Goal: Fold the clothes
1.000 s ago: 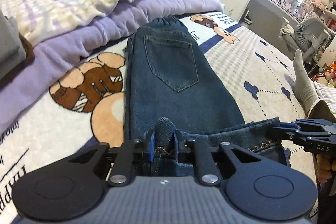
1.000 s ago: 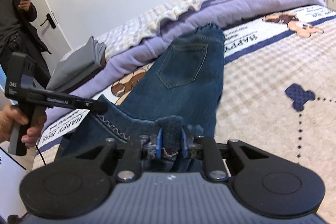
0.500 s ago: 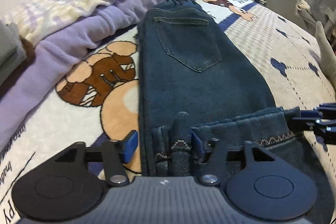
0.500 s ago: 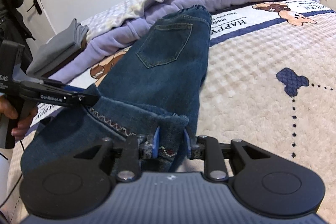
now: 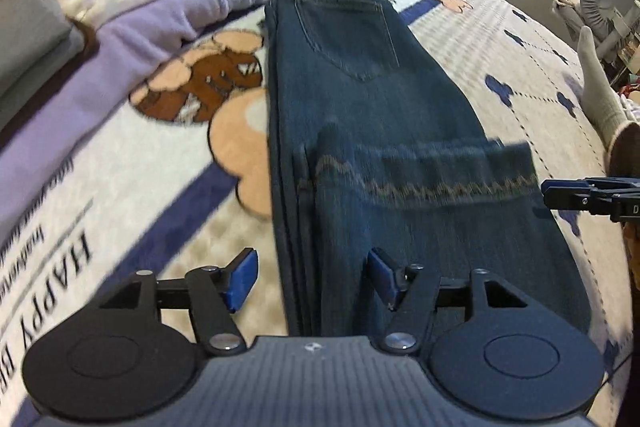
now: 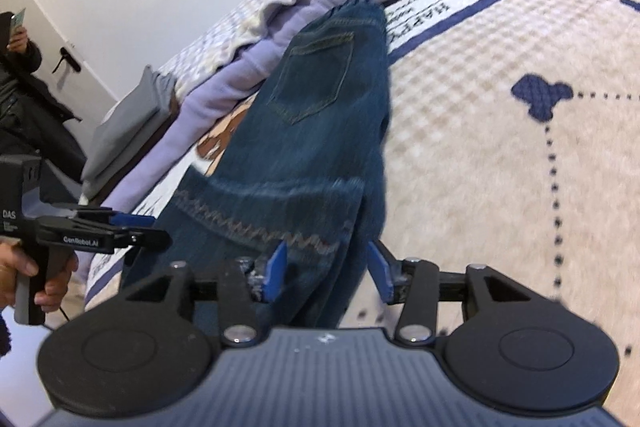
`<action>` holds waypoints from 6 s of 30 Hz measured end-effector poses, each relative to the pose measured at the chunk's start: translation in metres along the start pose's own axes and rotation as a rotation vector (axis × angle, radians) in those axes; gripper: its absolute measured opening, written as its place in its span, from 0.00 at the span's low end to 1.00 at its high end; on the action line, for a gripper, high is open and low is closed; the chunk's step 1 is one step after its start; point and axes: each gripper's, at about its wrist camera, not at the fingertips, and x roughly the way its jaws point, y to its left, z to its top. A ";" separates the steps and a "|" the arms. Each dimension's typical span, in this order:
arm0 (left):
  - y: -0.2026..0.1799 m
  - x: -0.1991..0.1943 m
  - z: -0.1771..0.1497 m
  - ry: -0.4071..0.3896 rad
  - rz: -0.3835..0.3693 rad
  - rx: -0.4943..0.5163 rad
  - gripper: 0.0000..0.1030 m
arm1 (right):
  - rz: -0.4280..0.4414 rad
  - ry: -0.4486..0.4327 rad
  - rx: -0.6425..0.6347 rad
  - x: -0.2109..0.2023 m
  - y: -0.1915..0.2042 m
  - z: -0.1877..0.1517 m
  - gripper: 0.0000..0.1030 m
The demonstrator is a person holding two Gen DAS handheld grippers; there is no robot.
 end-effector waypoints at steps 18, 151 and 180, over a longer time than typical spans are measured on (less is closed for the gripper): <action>-0.004 0.006 -0.063 0.120 -0.136 -0.104 0.67 | 0.155 0.113 0.068 -0.025 0.034 -0.068 0.51; -0.088 0.049 0.005 0.049 -0.095 -0.231 0.42 | 0.113 0.151 0.091 -0.029 -0.103 0.007 0.43; -0.099 0.052 0.013 -0.023 -0.126 -0.258 0.28 | 0.150 -0.020 0.006 -0.035 -0.089 0.013 0.19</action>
